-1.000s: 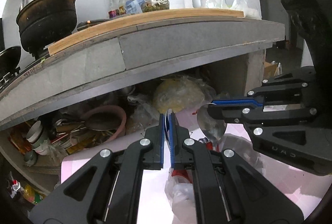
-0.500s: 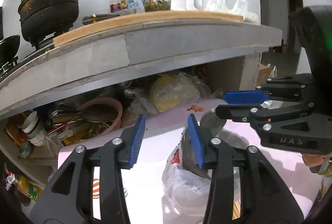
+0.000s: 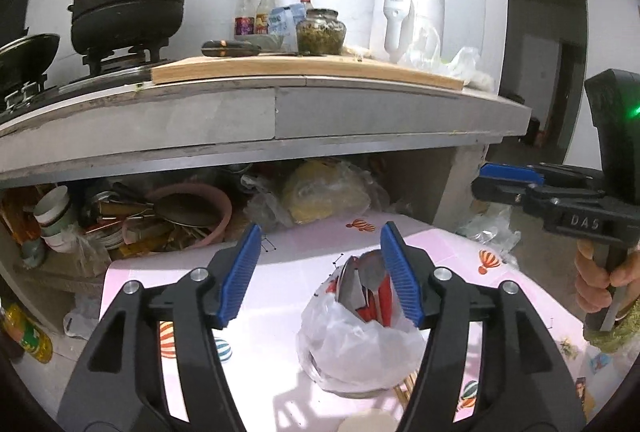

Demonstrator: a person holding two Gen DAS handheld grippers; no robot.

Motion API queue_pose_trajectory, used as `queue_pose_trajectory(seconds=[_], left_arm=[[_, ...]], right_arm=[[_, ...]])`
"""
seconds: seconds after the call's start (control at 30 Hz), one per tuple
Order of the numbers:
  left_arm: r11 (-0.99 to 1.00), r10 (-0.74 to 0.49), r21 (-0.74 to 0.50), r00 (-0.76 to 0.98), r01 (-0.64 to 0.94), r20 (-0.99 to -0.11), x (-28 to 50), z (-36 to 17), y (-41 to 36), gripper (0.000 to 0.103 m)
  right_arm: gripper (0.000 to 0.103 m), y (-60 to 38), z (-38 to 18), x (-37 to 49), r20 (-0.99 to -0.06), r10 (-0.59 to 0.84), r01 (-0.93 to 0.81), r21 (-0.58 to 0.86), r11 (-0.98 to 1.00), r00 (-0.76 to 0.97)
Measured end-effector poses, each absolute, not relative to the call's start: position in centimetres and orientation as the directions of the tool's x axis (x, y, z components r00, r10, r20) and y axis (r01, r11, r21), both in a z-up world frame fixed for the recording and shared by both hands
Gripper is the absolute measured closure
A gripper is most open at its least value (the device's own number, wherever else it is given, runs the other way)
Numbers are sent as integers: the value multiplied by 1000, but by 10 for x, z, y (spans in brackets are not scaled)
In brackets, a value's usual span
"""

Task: Organize utensils
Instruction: 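Carry the spoons with the right gripper over the bag-covered holder and lower them in, then open the right gripper and withdraw it from the holder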

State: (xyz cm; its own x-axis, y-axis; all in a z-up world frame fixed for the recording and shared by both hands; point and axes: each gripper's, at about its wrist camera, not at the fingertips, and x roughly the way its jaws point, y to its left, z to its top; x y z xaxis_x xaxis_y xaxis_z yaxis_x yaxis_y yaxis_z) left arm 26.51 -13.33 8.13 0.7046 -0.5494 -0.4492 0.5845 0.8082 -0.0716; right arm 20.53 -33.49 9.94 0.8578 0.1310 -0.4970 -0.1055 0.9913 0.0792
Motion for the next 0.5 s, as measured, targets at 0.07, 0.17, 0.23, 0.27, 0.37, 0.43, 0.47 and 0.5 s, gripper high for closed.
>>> queue_pose_trajectory(seconds=[0.07,0.17,0.23,0.27,0.37,0.43,0.47,0.5], left_arm=[[809,-548,-69,707,583,-448,262,83,-131,43],[806,-557,-93,695,585,-455,263,86,-129,43],[800,-572,-119,690,587,-443,262,90,-125,43],[801,-574,-130,690,584,-442,262,92,-123,43],[798,-584,-153,686,582,-434,256,97,-114,43],[795,-588,-147,687,589,-426,246,97,-106,43],[798,-582,-134,693,587,-425,236,95,-100,43],[803,-572,-123,696,583,-433,229,91,-96,43]], right_arm=[[69,-335,104,201,-491,122,-100,72,992,862],[69,-334,109,195,-486,123,-97,79,992,865],[69,-334,111,190,-479,121,-93,83,992,869],[69,-335,112,186,-476,121,-89,90,992,871],[69,-339,107,170,-481,133,-86,120,989,867],[65,-340,100,156,-489,130,-77,127,989,863],[58,-340,95,146,-494,132,-75,132,988,860],[55,-341,91,139,-498,131,-72,137,988,857]])
